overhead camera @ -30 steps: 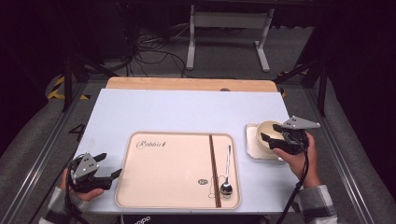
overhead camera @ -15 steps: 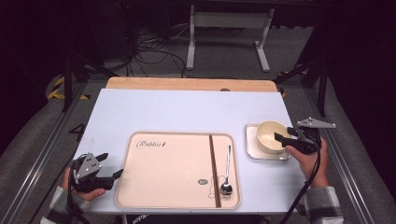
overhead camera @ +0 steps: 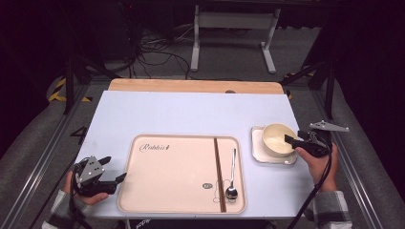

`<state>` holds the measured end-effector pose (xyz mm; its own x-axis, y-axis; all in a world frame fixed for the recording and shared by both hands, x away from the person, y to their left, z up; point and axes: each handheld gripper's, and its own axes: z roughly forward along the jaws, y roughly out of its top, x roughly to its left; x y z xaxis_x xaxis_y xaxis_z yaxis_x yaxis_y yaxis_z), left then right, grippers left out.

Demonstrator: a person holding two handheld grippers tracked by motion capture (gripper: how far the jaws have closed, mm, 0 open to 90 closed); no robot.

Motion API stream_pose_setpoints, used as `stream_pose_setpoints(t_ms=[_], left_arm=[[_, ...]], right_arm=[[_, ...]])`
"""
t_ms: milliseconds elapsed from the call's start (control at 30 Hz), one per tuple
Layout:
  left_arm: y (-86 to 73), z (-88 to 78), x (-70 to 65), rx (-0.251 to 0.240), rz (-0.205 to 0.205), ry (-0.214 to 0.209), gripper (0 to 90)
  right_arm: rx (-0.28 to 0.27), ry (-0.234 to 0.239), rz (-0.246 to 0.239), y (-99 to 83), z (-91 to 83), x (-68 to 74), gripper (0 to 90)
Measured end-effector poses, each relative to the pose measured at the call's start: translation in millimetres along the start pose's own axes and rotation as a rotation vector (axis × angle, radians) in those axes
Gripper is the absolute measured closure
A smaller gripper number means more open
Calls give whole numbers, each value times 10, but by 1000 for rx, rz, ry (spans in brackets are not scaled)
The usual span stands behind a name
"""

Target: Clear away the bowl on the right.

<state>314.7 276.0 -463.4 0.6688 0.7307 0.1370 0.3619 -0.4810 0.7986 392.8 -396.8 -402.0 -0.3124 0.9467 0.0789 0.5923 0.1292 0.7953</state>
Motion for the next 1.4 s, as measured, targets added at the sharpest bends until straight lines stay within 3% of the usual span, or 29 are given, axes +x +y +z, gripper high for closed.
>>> stream_pose_setpoints(t_ms=[67,267,433,600,733,833,1000,1400], left_arm=[[-1,3,1,0,-1,-1,203],[-1,11,-1,5,1,-2,203],[-2,19,1,8,2,-7,203],[-2,28,-3,12,1,-8,203],[-2,29,-4,14,1,-9,203],[-2,30,-4,13,1,-10,203],[-3,22,2,13,4,-4,203],[-1,14,6,10,2,-3,203]], right_arm=[[13,10,21,-18,36,-28,378],[66,104,85,-75,188,-112,460],[78,114,117,-96,233,-178,583],[114,92,88,-79,299,-166,659],[105,94,92,-56,319,-175,745],[107,73,67,-30,320,-158,819],[96,72,59,-29,317,-150,828],[57,52,-22,9,226,-57,831]])
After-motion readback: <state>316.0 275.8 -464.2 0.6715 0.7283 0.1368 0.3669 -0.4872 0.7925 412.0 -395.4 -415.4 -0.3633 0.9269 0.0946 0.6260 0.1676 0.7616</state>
